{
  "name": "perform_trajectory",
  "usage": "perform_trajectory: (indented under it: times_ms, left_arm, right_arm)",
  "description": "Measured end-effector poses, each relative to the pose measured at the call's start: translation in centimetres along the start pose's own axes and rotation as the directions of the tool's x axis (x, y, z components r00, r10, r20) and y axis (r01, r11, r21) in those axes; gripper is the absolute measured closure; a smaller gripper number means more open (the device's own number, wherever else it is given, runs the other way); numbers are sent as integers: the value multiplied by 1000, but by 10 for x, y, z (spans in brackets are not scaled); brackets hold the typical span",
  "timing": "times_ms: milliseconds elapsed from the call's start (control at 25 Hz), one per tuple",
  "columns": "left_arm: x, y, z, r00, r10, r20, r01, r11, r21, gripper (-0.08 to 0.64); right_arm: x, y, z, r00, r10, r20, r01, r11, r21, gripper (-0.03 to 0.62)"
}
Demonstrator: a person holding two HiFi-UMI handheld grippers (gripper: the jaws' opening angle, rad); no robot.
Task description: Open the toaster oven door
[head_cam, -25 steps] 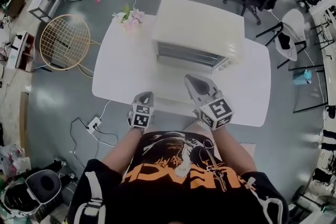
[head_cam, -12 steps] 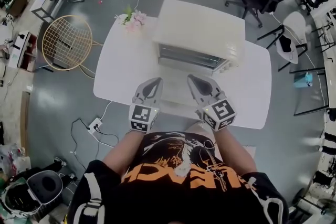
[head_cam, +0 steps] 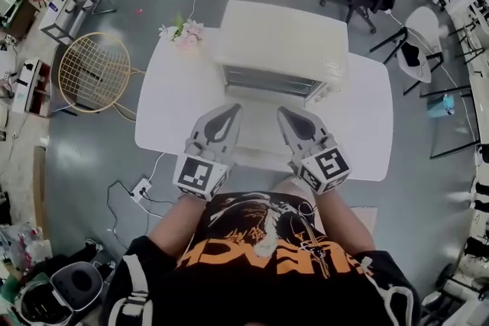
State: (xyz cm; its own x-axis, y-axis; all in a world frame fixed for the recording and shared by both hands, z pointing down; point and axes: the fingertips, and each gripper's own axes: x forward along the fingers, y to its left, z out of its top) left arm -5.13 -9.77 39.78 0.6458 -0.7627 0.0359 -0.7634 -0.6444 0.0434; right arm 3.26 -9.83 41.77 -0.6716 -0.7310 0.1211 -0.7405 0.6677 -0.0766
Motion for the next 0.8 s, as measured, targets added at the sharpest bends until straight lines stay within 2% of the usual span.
perform_trajectory:
  times_ms: [400,480,600,800]
  left_arm:
    - [11,-14,4,998,-63,8,63,998,13,538]
    - [14,-19,5,996,-86,9,86,996,22,538]
    - [17,-26,8,993,-121,15,121,993,-7,538]
    - [21,-31,4,991,-136,6,136,991,-10,538]
  right_arm:
    - [-21,-18,7,995,-85,59,86,996,-14,578]
    - [-24,-20,7,993,-98,59,98,995,-10,578]
    - [-26,-21,7,992,-112,54,113,993,-18,578]
    - [-27,-20,3,993,-112,43,114,993,-40,578]
